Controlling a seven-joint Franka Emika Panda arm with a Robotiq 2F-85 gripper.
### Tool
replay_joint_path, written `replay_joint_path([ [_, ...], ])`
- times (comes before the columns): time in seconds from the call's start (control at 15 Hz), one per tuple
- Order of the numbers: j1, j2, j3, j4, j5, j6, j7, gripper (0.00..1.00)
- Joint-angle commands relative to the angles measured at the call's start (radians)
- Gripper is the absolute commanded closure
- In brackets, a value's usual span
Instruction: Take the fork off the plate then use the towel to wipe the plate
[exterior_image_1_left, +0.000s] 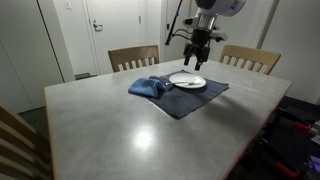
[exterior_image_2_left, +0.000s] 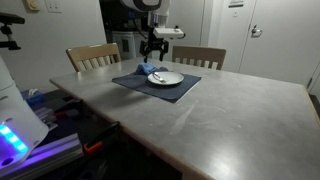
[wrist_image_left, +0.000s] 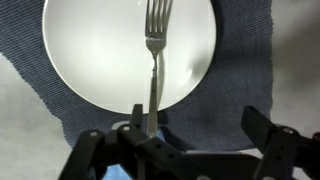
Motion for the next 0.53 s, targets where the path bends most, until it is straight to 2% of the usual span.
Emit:
replay_joint_path([
  [0.0,-0.044,0.036,0.041,0.000,0.002,-0.003,-0.014,0.00],
  [0.47,-0.039,0.044,0.060,0.002,-0.008,0.006,0.015,0.00],
])
